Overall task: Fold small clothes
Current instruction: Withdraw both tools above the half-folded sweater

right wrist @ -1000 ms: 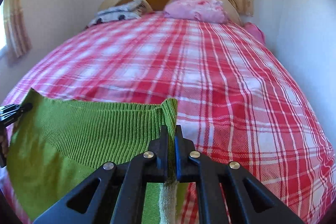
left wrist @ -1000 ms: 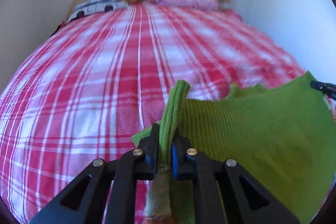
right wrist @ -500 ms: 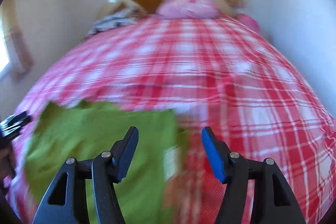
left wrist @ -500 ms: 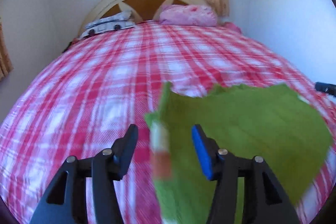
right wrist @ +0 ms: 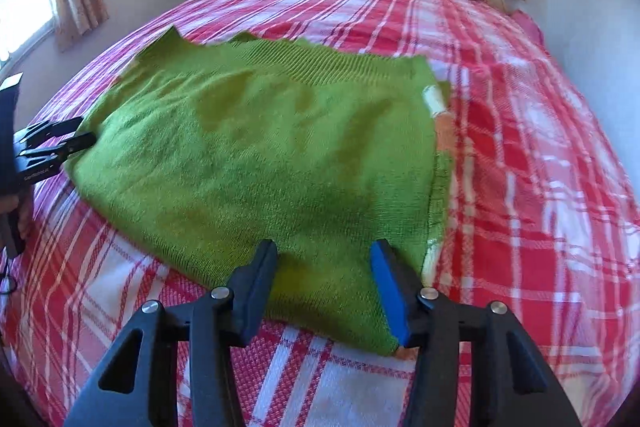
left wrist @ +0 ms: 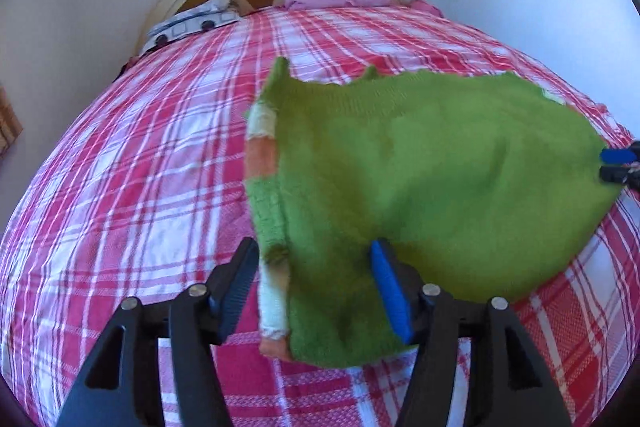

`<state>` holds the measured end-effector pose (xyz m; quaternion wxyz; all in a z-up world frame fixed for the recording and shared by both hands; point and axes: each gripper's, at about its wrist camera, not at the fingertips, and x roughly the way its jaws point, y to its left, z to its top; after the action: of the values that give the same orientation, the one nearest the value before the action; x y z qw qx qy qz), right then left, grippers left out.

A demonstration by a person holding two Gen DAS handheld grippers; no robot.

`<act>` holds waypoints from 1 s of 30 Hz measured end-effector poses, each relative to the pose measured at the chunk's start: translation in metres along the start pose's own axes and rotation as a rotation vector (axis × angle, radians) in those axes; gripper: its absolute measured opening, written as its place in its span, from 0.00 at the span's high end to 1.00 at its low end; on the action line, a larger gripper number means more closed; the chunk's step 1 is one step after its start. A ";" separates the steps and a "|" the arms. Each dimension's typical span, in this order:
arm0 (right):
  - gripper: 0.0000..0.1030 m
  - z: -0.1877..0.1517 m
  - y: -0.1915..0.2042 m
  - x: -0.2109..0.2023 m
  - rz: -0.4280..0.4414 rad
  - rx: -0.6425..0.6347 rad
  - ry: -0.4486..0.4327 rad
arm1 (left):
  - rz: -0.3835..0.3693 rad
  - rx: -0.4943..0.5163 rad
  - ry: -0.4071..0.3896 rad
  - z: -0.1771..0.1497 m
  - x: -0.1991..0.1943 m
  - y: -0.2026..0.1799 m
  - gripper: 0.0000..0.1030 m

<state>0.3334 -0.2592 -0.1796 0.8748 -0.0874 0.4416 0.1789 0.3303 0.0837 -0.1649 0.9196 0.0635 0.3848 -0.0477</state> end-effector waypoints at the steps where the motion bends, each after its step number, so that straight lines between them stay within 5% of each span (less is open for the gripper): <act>1: 0.51 0.004 0.005 -0.007 -0.016 -0.006 -0.026 | -0.004 -0.010 0.004 0.000 0.001 0.002 0.36; 5: 0.42 0.027 0.043 -0.017 0.029 -0.069 -0.107 | -0.030 -0.070 0.036 -0.007 0.011 0.011 0.26; 10: 0.41 0.026 0.066 0.009 0.007 -0.092 -0.072 | -0.039 -0.108 0.052 -0.014 0.014 0.013 0.16; 12: 0.42 0.016 0.072 0.030 -0.001 -0.096 0.000 | -0.054 -0.120 0.060 -0.017 0.015 0.015 0.15; 17: 0.41 0.023 0.082 0.013 -0.047 -0.069 -0.043 | -0.066 -0.129 0.074 -0.018 0.019 0.016 0.10; 23: 0.41 0.053 0.129 0.016 0.033 -0.118 -0.098 | -0.048 -0.114 0.075 -0.019 0.020 0.014 0.08; 30: 0.41 0.033 0.157 0.045 0.030 -0.159 -0.043 | -0.053 -0.121 0.078 -0.020 0.019 0.015 0.06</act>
<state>0.3209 -0.0941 -0.1950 0.8715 -0.1460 0.4086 0.2285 0.3321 0.1013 -0.1910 0.9045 -0.0004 0.4239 -0.0464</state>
